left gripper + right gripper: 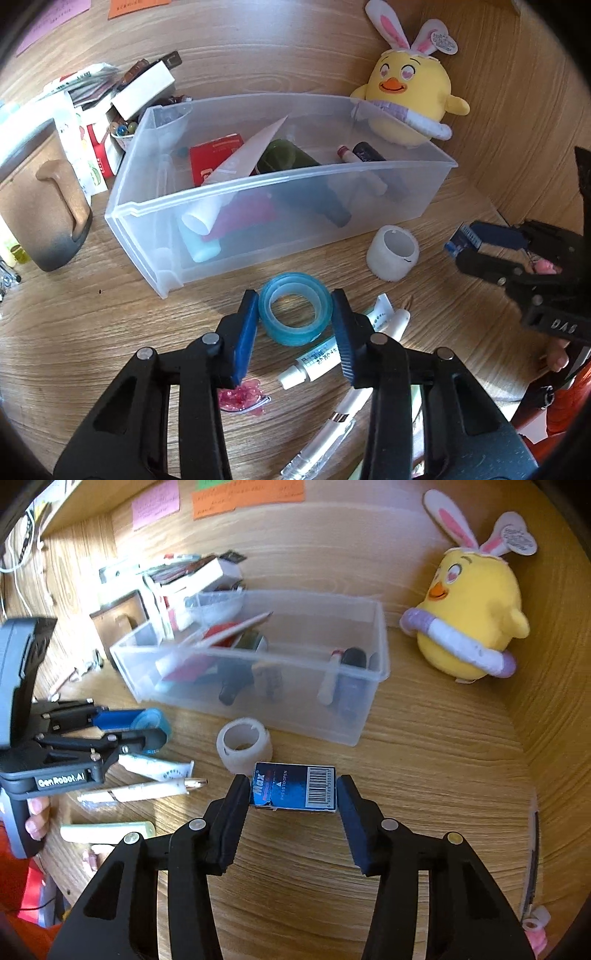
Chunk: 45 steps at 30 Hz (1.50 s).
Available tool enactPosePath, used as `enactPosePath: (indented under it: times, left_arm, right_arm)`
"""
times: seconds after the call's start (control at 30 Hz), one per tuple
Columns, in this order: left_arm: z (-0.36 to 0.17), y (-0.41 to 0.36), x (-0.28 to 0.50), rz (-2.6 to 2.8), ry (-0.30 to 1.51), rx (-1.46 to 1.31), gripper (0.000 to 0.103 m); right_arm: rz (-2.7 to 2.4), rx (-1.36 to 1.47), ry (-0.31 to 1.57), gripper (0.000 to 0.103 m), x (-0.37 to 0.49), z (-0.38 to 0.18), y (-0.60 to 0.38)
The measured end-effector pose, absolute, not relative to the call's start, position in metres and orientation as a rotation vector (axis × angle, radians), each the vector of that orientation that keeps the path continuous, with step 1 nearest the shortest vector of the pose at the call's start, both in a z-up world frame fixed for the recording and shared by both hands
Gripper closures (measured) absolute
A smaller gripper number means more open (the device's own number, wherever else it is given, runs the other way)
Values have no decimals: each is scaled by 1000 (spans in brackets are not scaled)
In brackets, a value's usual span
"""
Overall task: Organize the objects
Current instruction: 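Grasp the blue tape roll with the left tool while the right tool grasps the blue card, then carry the blue tape roll and blue card over the clear box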
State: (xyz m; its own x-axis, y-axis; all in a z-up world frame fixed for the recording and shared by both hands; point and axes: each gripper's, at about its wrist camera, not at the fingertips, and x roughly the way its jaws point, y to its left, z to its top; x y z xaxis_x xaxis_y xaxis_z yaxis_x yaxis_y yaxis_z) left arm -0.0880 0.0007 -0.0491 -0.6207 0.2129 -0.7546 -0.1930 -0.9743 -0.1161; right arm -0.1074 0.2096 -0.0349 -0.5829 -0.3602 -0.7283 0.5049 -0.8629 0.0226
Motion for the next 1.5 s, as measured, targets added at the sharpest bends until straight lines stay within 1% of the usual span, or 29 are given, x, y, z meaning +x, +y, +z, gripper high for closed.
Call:
enactPosePath:
  times: [0.13, 0.4, 0.63, 0.83, 1.2, 1.5]
  left_arm:
    - [-40, 1, -83, 2656, -32, -1194, 64]
    - [-3, -2, -67, 2716, -26, -1037, 64]
    - [24, -6, -67, 2765, -62, -925, 64]
    - [36, -8, -76, 2776, -81, -886, 64]
    - [47, -12, -105, 2796, -100, -883, 64]
    - [21, -19, -136, 2800, -107, -1007, 64]
  right_arm:
    - [-2444, 993, 250, 58, -105, -20, 213]
    - [-2475, 887, 244, 58, -105, 7, 209]
    - [-2489, 843, 235, 58, -116, 17, 198]
    - [-2499, 805, 228, 58, -126, 26, 190]
    - [-2509, 744, 239, 58, -150, 43, 174]
    - [-2479, 840, 258, 58, -180, 20, 160]
